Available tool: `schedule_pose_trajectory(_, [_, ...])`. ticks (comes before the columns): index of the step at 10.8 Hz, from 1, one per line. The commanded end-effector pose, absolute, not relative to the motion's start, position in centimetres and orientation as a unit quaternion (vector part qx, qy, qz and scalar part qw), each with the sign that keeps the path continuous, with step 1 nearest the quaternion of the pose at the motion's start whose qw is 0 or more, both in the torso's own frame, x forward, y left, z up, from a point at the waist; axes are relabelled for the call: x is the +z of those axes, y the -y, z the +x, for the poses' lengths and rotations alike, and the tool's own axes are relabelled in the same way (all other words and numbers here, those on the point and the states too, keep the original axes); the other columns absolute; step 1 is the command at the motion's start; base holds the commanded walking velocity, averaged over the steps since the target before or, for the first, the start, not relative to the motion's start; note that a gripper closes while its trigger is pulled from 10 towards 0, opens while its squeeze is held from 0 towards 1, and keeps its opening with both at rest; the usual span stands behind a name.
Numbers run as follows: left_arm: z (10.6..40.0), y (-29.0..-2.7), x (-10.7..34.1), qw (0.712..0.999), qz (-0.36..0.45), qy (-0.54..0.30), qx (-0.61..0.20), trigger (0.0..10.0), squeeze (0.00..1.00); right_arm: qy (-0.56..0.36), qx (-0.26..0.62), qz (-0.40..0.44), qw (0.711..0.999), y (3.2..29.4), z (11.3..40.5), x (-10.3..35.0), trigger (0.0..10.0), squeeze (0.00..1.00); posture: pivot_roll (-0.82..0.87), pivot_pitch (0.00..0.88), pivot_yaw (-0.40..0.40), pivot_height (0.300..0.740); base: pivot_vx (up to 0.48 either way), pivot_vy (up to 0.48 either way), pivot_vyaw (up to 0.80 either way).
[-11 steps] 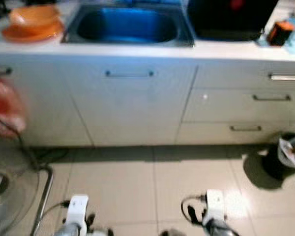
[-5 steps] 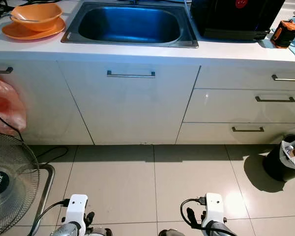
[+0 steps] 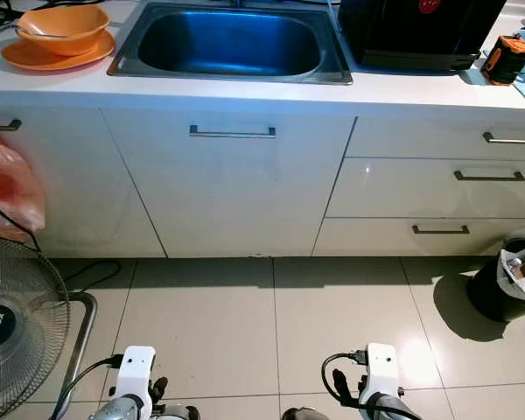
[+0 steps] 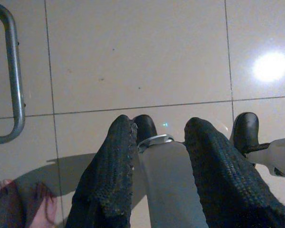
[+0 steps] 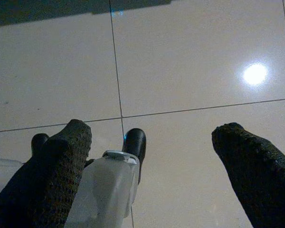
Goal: Kitchen organization
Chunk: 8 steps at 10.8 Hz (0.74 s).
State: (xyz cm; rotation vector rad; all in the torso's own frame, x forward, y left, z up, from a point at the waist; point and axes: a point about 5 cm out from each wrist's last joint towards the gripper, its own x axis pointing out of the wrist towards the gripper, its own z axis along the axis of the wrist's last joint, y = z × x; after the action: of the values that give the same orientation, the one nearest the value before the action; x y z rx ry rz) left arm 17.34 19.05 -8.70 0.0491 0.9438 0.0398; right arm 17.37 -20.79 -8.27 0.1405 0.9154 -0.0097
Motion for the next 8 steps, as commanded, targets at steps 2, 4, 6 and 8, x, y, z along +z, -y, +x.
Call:
schedule_pose_trajectory(2, [16.94, -19.21, -8.9, 0.885, 0.026, -0.465, 0.021, 10.0, 0.0, -0.446, -0.005, 0.068, 0.892, 20.94, 17.16, -8.35, 10.0, 0.0, 0.05, 0.11, -0.052, 0.74, 0.0, 0.0, 0.0])
schedule_pose_trajectory(4, [16.95, -19.25, -8.89, 0.885, 0.026, -0.465, 0.021, 10.0, 0.0, -0.445, -0.004, 0.069, 0.893, 20.86, 17.22, -8.33, 10.0, 0.0, 0.05, 0.112, -0.053, 0.74, 0.0, 0.0, 0.0])
schedule_pose_trajectory(6, [17.02, -19.35, -8.85, 0.885, 0.027, -0.465, 0.021, 10.0, 0.0, -0.443, -0.003, 0.073, 0.894, 20.73, 17.35, -8.29, 10.0, 0.0, 0.05, 0.109, -0.05, 0.74, 0.0, 0.0, 0.0])
schedule_pose_trajectory(8, [17.1, -19.42, -8.81, 0.885, 0.028, -0.464, 0.021, 10.0, 0.0, -0.442, 0.0, 0.073, 0.894, 20.62, 17.43, -8.27, 10.0, 0.0, 0.05, 0.107, -0.047, 0.74, 0.0, 0.0, 0.0])
